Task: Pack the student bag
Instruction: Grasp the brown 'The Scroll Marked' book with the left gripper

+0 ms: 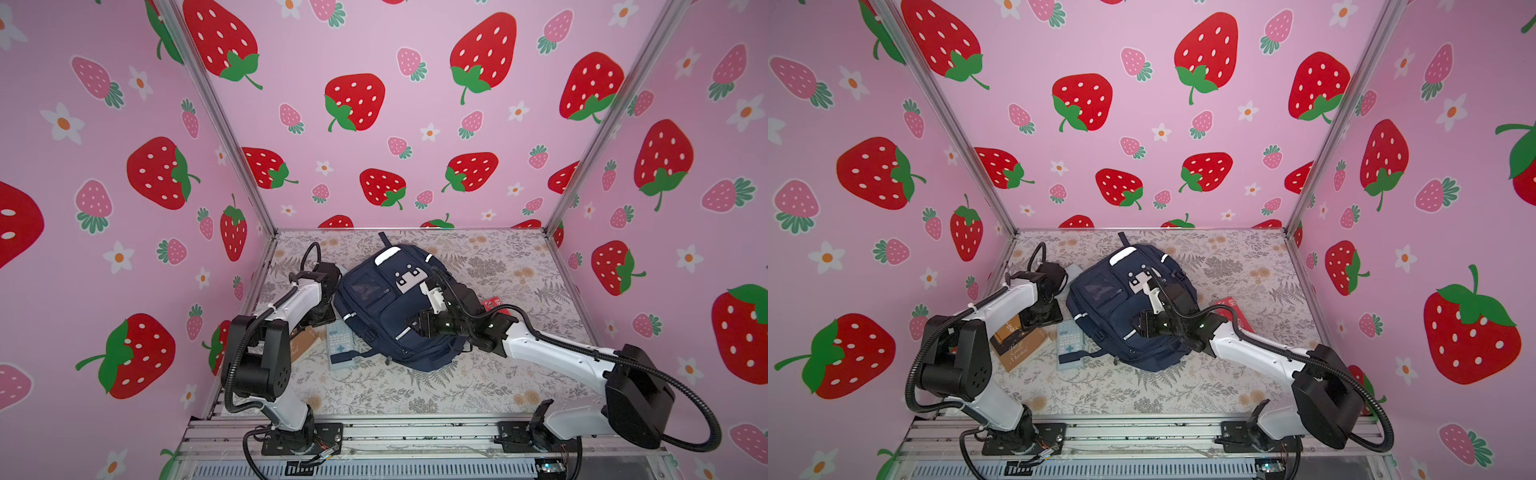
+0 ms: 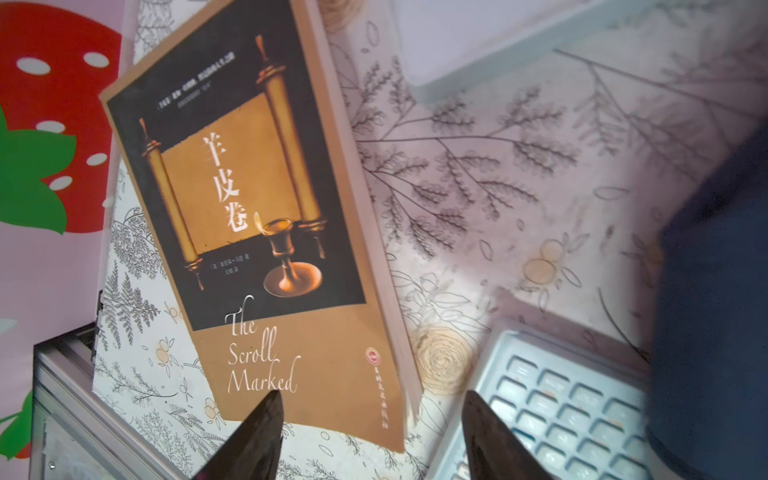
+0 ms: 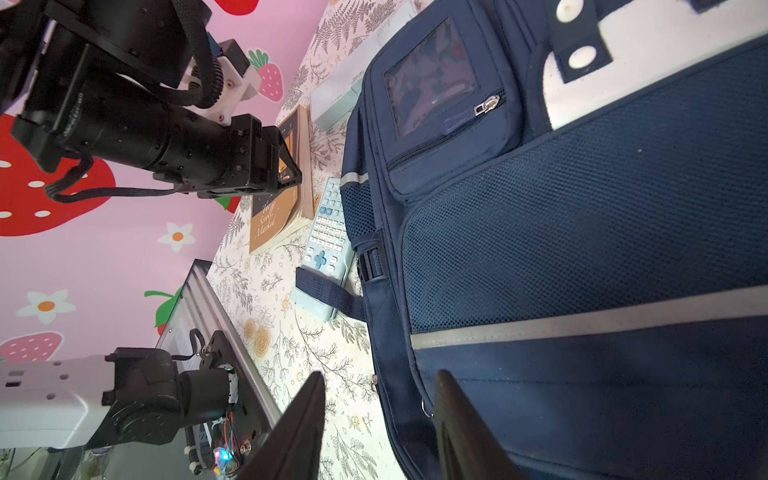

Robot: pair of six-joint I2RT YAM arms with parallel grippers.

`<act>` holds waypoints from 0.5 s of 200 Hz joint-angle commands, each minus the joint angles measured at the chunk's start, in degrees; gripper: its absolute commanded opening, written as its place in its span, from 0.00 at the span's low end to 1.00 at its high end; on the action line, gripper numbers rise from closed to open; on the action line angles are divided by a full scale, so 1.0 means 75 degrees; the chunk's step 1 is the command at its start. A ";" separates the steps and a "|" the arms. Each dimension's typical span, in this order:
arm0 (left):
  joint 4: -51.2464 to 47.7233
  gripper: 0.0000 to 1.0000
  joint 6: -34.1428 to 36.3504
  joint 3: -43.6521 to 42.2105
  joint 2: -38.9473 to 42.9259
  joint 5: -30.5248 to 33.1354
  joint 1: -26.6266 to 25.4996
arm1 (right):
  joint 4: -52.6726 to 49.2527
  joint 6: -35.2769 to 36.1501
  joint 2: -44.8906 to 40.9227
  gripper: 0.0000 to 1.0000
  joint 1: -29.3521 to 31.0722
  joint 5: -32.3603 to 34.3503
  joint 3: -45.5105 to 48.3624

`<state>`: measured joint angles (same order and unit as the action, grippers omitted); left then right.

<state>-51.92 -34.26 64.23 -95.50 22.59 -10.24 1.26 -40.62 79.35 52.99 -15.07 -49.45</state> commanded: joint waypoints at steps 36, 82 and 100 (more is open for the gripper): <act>-0.0719 0.67 -0.0689 0.0154 -0.0649 0.1333 -0.0637 | 0.0184 0.0055 -0.0054 0.45 -0.0011 -0.0109 0.0119; -0.0754 0.50 -0.0884 0.0192 -0.0626 0.1564 -0.0640 | 0.0172 0.0091 -0.0115 0.45 -0.0012 -0.0083 0.0226; -0.0730 0.46 -0.0925 0.0095 -0.0647 0.1527 -0.0638 | 0.0178 0.0086 -0.0118 0.45 -0.0015 -0.0071 0.0230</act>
<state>-55.51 -38.76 64.34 -100.84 31.09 -14.90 1.69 -40.47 79.35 52.97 -15.51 -48.36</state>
